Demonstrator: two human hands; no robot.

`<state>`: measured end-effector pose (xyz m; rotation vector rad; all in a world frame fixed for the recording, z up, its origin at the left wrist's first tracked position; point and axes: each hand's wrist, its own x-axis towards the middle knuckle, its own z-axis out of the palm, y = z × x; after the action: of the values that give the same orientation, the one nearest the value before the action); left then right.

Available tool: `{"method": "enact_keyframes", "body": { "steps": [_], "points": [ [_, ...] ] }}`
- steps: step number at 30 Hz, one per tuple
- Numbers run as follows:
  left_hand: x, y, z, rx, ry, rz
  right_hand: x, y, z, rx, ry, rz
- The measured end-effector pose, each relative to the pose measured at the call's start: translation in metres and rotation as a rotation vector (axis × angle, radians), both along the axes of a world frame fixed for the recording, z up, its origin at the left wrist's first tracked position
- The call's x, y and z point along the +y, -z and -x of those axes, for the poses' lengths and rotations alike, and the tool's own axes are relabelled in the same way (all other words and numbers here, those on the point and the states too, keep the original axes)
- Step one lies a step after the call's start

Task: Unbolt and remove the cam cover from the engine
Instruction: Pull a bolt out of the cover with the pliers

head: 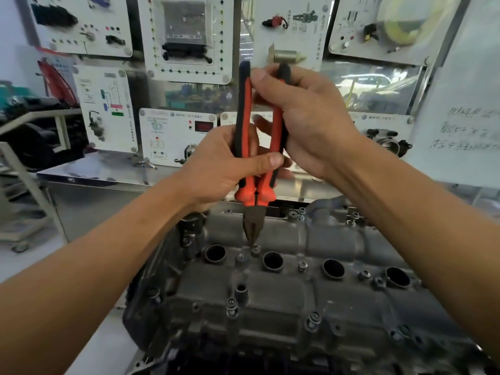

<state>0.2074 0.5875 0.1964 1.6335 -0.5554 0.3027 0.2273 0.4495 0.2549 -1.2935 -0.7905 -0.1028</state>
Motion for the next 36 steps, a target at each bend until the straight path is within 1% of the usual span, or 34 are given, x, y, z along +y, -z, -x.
{"method": "enact_keyframes", "body": {
  "steps": [3,10,13,18,22,25,33,36],
  "points": [
    [0.0,-0.004,-0.004,-0.019,-0.089,0.033,-0.003,-0.005,-0.003,0.066,-0.035,0.004],
    [-0.009,-0.005,-0.002,-0.039,-0.027,0.143,0.002,-0.012,-0.002,0.061,-0.065,-0.048],
    [-0.009,-0.002,0.0,-0.054,-0.061,0.188,0.006,-0.006,-0.002,0.064,0.01,-0.048],
    [-0.012,0.001,0.005,-0.034,-0.103,0.267,0.014,-0.005,0.004,0.008,0.196,0.041],
    [-0.014,0.004,0.009,-0.005,-0.145,0.264,0.015,-0.004,0.007,-0.001,0.28,0.083],
    [-0.013,0.006,0.013,0.018,-0.157,0.257,0.015,0.0,0.011,0.003,0.272,0.087],
    [-0.002,0.009,0.021,0.055,-0.188,0.201,0.023,0.009,0.016,-0.091,0.328,0.091],
    [0.0,0.01,0.022,0.062,-0.171,0.193,0.025,0.009,0.016,-0.091,0.321,0.108]
  ]
}}
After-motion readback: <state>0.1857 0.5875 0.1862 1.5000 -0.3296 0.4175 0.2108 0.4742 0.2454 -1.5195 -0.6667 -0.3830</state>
